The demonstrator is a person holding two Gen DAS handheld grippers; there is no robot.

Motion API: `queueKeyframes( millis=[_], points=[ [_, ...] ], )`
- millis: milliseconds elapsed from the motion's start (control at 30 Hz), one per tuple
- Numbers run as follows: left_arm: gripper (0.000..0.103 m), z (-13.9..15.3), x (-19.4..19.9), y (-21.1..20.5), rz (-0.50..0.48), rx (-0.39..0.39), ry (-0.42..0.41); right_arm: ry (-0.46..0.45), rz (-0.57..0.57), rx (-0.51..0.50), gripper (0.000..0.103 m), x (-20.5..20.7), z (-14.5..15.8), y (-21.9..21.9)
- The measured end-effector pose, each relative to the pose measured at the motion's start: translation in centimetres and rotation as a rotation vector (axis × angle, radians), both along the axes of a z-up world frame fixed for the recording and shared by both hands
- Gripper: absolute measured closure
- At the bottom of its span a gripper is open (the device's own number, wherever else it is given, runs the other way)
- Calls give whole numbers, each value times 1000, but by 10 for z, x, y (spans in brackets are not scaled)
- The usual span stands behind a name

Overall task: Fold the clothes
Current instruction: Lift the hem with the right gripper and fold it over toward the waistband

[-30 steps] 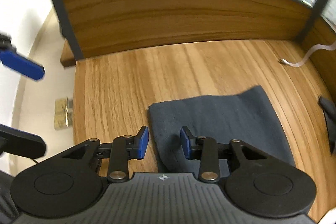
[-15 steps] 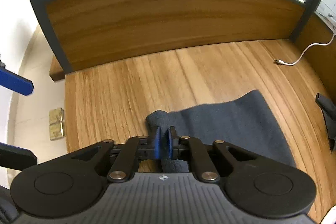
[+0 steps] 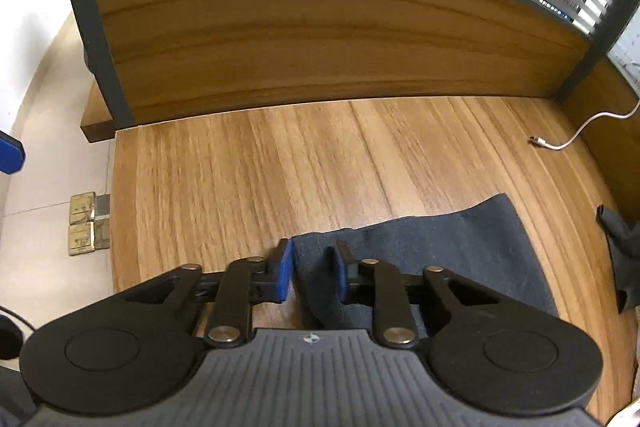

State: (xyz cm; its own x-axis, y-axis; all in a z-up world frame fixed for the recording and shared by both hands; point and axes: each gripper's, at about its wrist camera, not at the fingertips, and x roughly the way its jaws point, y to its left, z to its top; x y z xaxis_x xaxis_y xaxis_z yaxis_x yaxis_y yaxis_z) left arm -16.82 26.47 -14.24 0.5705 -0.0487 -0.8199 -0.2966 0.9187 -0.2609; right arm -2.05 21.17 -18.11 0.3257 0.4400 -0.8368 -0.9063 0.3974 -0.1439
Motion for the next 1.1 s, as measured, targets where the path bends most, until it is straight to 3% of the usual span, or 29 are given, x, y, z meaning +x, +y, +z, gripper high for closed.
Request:
queueKeyframes(
  millis=[67, 233, 433, 600, 767, 1100],
  points=[
    [10, 1, 2, -1, -9, 1, -4, -4, -14, 19, 93, 2, 3, -3],
    [10, 3, 11, -9, -64, 7, -21, 6, -113, 146, 93, 8, 33, -29],
    [10, 1, 35, -31, -195, -5, -36, 77, -358, 352, 94, 28, 77, -96],
    [10, -1, 62, -62, -352, 22, -53, 135, -587, 499, 94, 40, 97, -166],
    [10, -2, 88, -96, -517, 41, -70, 184, -829, 626, 95, 38, 103, -243],
    [10, -19, 118, -153, -761, 29, -40, 225, -1202, 674, 95, 0, 65, -356]
  ],
)
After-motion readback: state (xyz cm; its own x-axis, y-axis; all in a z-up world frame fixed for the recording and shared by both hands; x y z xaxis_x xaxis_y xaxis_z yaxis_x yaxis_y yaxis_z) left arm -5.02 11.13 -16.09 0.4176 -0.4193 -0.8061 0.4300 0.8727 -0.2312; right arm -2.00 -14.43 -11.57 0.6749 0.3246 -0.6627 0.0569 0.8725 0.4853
